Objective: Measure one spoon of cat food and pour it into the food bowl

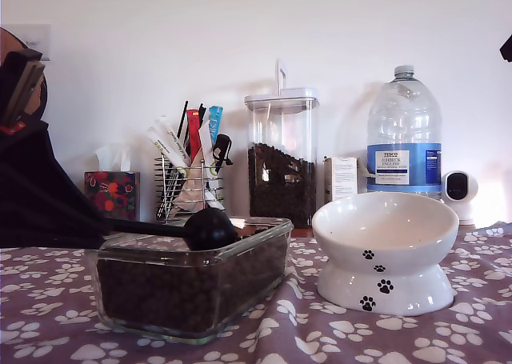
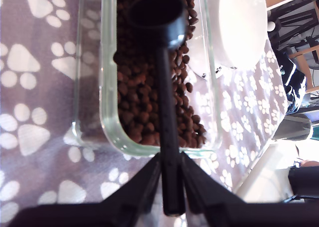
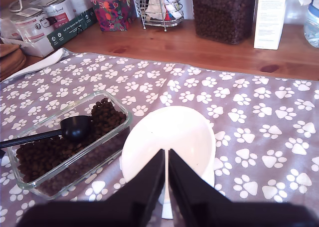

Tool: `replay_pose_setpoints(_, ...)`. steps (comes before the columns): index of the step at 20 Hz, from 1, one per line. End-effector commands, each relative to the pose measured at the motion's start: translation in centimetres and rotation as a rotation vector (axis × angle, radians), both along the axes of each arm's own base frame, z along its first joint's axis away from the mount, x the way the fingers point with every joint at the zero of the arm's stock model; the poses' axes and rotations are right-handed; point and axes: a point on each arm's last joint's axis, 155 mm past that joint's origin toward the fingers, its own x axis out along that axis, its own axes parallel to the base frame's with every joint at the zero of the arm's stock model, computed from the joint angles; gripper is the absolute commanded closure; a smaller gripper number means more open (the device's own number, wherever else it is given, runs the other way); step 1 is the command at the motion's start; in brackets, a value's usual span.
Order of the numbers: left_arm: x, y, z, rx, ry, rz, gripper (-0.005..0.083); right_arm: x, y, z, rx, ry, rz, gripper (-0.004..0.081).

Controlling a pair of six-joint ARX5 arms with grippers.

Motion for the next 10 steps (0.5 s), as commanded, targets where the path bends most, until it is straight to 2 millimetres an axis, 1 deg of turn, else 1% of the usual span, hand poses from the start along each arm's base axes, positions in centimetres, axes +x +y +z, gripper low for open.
replay_pose_setpoints(1, -0.29, -0.16, -0.02, -0.007, 0.002, -0.010, 0.0721, 0.07, 0.23, 0.57, 0.005, -0.013, 0.009, 0.0780)
replay_pose_setpoints(6, -0.17, -0.13, 0.04, -0.004, -0.011, -0.011, 0.0774, 0.06, 0.23, 0.56, 0.005, -0.012, 0.009, 0.0780)
replay_pose_setpoints(10, 0.48, 0.18, -0.03, 0.025, -0.051, 0.004, 0.0795, 0.06, 0.24, 0.56, 0.006, -0.012, 0.010, 0.0780)
